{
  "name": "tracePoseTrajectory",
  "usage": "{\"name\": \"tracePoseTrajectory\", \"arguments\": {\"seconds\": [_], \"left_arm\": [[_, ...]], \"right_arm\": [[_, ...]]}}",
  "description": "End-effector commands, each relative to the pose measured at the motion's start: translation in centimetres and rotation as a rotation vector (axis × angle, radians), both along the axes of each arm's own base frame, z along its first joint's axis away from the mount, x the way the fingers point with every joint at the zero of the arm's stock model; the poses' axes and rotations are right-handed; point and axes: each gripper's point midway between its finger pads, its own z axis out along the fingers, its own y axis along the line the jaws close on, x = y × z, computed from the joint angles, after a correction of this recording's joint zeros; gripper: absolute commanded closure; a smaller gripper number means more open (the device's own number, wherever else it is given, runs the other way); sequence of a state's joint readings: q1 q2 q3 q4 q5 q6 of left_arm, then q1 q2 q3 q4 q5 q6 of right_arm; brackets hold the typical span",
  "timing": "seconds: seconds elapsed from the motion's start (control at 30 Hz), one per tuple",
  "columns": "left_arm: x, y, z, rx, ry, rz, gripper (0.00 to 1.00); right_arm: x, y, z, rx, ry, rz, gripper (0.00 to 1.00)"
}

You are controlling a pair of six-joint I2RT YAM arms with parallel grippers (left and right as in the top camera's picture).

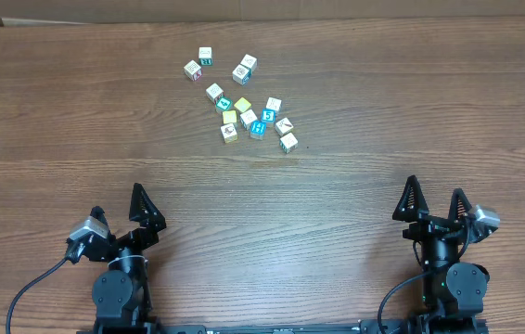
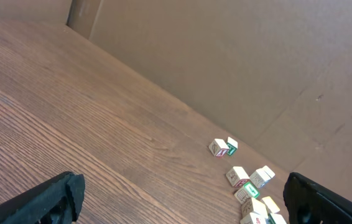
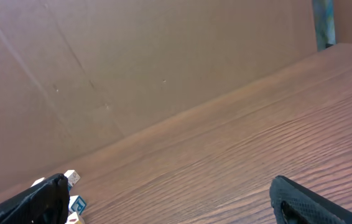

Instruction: Form a circle

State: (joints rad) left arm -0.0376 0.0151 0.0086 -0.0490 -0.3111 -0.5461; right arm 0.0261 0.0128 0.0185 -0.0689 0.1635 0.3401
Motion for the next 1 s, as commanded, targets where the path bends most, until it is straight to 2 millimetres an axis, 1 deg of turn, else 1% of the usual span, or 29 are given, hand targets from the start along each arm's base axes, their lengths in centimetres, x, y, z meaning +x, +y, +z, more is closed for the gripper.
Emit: {"name": "tracePoseTrajectory", "arguments": {"seconds": [0.0,0.23,0.4,0.63,0.73,0.83,0.93,0.97], "left_arm": [[-0.1,0.2,0.1,0.012,-0.004,0.01,0.01],[-0.1,0.2,0.0,0.012,-0.003,0.01,0.0],[-0.1,0.2,0.0,0.012,-0.003,0.01,0.0],[-0.1,0.2,0.0,0.012,-0.003,0.01,0.0],[-0.1,0.2,0.0,0.012,-0.003,0.01,0.01],[-0.1,0.2,0.0,0.012,-0.003,0.01,0.0],[-0.1,0.2,0.0,0.012,-0.003,0.01,0.0],[-0.1,0.2,0.0,0.012,-0.003,0.01,0.0]], "right_arm": [[0.0,0.2,-0.2,0.0,-0.001,0.014,0.0],[0.1,1.8,-0.4,0.0,0.006,0.105,0.0],[0.1,2.0,-0.5,0.0,0.008,0.114,0.0],[0.0,2.9,0.0,-0.003,0.008,0.172,0.0],[-0.3,3.4,1.1,-0.039,-0.001,0.202,0.0],[-0.7,3.9,2.9,-0.062,-0.03,0.23,0.0],[-1.6,4.6,5.7,-0.067,-0.073,0.269,0.0],[-2.0,4.6,6.9,-0.069,-0.092,0.271,0.0]]}}
